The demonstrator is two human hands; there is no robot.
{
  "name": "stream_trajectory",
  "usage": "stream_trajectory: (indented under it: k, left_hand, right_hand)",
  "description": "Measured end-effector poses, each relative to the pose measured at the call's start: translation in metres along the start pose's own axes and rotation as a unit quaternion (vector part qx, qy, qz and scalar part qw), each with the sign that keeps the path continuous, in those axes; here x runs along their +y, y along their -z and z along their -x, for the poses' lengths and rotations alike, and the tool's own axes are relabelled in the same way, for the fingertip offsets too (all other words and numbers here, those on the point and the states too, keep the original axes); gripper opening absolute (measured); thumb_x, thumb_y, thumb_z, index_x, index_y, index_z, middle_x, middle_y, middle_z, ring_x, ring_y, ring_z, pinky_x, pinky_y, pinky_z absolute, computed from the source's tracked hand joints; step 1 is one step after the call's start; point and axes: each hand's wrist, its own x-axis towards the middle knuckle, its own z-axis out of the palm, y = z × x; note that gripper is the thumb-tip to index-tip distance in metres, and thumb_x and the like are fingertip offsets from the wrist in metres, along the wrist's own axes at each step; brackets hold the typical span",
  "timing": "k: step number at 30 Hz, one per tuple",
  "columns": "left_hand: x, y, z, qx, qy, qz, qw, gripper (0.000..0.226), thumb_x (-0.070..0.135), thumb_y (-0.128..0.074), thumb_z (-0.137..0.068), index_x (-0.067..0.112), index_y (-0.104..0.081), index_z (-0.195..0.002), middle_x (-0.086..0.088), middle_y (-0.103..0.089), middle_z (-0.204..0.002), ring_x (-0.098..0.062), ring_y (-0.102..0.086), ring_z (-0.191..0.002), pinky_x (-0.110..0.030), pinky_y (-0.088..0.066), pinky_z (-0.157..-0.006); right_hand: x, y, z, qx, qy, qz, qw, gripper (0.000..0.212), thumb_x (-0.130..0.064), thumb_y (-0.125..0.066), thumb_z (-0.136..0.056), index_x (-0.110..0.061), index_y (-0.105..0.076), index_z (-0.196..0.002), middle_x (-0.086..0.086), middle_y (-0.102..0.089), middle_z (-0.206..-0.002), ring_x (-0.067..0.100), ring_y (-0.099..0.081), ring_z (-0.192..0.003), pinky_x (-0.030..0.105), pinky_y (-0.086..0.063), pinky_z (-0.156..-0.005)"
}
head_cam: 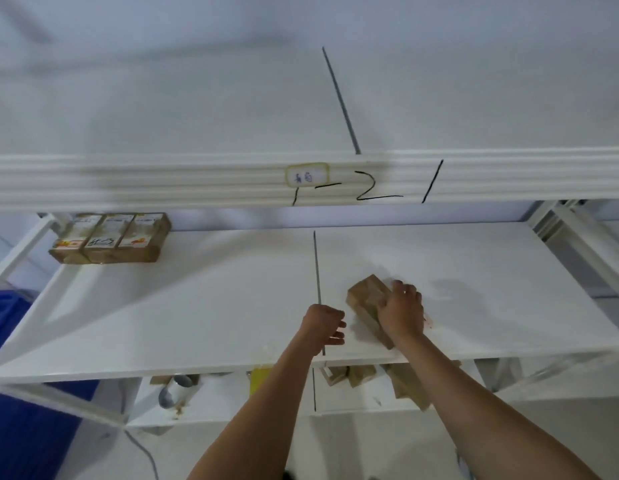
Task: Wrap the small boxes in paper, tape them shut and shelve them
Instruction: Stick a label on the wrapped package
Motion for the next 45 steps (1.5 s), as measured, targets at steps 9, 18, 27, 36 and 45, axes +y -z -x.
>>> stream_trajectory:
  k: [9,18,27,36,45]
  left_hand:
    - [-0.013,-0.075,-0.012,0.042,0.064,0.177,0.981,0.019,0.009,-0.076,-0.088,-0.003,-0.070,-0.101,-0.017,-0.072,-0.098,-0.029,-0.071,-0.085,-0.039,-0.062,-0.082]
    - [-0.026,-0.093,-0.008,0.118,0.050,0.318,0.939,0.016,-0.003,-0.074,-0.085,-0.008,-0.072,-0.100,-0.021,-0.073,-0.093,-0.026,-0.069,-0.077,-0.031,-0.059,-0.067]
    - [-0.043,-0.119,0.001,0.118,0.037,0.372,0.920,0.009,0.015,-0.063,-0.096,0.009,-0.063,-0.103,0.014,-0.071,-0.060,0.004,-0.067,-0.057,-0.011,-0.052,-0.057]
    - [-0.018,-0.135,0.011,0.253,0.108,0.336,0.901,0.020,0.021,-0.065,-0.096,0.002,-0.069,-0.093,-0.010,-0.060,-0.076,-0.027,-0.059,-0.079,-0.034,-0.050,-0.078]
    - [-0.012,-0.120,0.028,0.151,-0.029,0.344,0.926,0.035,0.033,-0.076,-0.086,0.005,-0.071,-0.106,-0.017,-0.074,-0.103,-0.034,-0.071,-0.098,-0.052,-0.059,-0.087]
  right_hand:
    - [0.048,-0.002,-0.018,-0.123,-0.016,-0.030,0.992,0.042,-0.049,-0.059,-0.096,-0.012,-0.057,-0.116,0.008,-0.066,-0.115,0.027,-0.063,-0.105,0.044,-0.055,-0.092]
    - [0.067,-0.003,-0.022,-0.166,-0.048,-0.162,0.971,0.054,-0.053,-0.074,-0.083,-0.015,-0.055,-0.117,0.002,-0.065,-0.117,0.026,-0.062,-0.110,0.043,-0.051,-0.095]
    - [0.070,-0.005,-0.016,-0.163,-0.052,-0.182,0.968,0.055,-0.051,-0.080,-0.077,-0.017,-0.052,-0.110,0.003,-0.065,-0.116,0.026,-0.062,-0.107,0.046,-0.051,-0.097]
    - [0.078,0.003,0.002,-0.158,-0.071,-0.235,0.956,0.071,-0.041,-0.080,-0.081,-0.008,-0.045,-0.133,0.008,-0.060,-0.125,0.026,-0.059,-0.112,0.035,-0.055,-0.087]
    - [0.066,0.034,0.013,-0.126,-0.069,-0.352,0.925,0.042,-0.034,-0.084,-0.079,-0.015,-0.050,-0.097,0.001,-0.062,-0.098,0.013,-0.062,-0.087,0.020,-0.047,-0.061]
